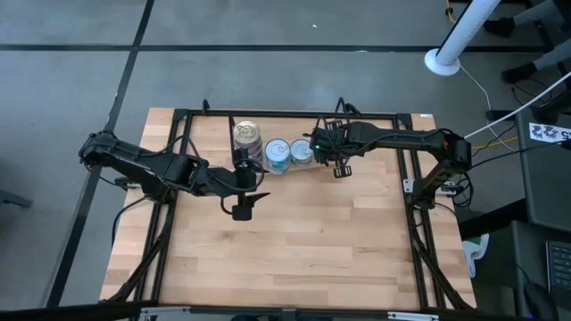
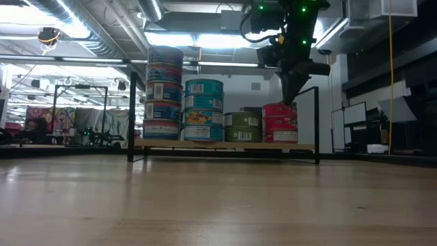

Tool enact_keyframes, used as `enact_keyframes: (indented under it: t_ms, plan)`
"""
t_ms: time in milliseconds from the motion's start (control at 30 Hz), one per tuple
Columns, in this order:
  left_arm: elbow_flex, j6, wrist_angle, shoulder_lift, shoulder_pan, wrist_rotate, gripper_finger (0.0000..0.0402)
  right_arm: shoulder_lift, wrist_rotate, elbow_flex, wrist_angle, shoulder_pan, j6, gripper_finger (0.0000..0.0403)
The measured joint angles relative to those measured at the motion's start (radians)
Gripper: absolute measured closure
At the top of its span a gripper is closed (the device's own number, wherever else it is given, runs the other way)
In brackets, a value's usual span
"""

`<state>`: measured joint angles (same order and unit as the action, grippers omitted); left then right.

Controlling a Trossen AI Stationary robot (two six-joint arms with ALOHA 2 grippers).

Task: Stack canned seafood by type on shelf
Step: Stack the red tuna can on top of the other red tuna cans on the shelf, then return to Home Position

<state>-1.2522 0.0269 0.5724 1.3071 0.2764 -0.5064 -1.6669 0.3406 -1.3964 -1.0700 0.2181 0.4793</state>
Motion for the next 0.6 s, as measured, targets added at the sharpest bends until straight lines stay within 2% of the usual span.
enact_keyframes:
  t_ms: [300,400,600]
  plan:
    - [0.000,-0.001,0.000,0.000,0.000,0.000,0.0130,0.000,0.011,0.000,0.014,-0.001,0.000,0.0397]
    - [0.000,0.003,0.000,0.000,0.000,0.000,0.0130,0.000,0.014,0.000,0.025,-0.002,0.000,0.0375]
    - [0.000,0.009,0.000,0.000,0.000,0.000,0.0130,0.000,0.020,0.000,0.025,-0.002,-0.001,0.0302]
